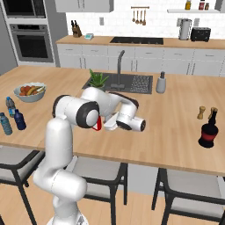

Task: Move the plastic bottles in the middle to the plastics group, and the glass bottles in the middle to the glass group.

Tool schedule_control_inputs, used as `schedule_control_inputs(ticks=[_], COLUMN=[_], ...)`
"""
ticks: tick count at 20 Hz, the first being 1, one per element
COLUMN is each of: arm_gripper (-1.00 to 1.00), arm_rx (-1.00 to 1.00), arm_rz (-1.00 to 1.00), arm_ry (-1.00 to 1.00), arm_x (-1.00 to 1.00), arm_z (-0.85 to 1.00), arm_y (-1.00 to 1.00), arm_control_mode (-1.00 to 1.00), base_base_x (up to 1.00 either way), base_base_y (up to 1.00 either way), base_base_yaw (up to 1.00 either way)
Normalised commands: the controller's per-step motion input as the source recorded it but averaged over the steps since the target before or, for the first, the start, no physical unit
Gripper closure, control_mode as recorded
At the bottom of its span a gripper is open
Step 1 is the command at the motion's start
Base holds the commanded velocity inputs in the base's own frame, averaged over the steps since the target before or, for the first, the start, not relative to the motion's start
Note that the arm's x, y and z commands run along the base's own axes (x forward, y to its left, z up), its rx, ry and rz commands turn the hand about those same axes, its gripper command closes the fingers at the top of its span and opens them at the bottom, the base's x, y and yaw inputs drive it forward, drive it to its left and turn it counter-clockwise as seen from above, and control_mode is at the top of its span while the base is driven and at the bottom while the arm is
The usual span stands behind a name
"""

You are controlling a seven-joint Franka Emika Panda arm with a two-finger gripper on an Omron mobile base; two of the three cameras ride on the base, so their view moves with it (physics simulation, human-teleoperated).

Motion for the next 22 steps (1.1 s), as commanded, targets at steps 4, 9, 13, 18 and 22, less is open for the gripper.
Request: schedule_control_inputs(ticks=[4, 9, 13, 18, 22], arm_gripper=[-1.00, 1.00, 1.00, 1.00, 1.00], arm_rx=[0.00, 0.00, 0.00, 0.00, 0.00], arm_rz=[0.00, 0.00, 0.00, 0.00, 0.00], arm_ry=[0.00, 0.00, 0.00, 0.00, 0.00], arm_x=[0.00, 0.00, -0.05, -0.49, -0.85], arm_z=[-0.08, -0.01, 0.06, 0.30, 0.25], arm_y=[0.05, -0.05, -0.11, -0.12, -0.02], arm_control_mode=[-1.00, -1.00, -1.00, -1.00, -1.00], base_base_x=[0.00, 0.00, 0.00, 0.00, 0.00], base_base_y=[0.00, 0.00, 0.00, 0.00, 0.00], base_base_yaw=[0.00, 0.00, 0.00, 0.00, 0.00])
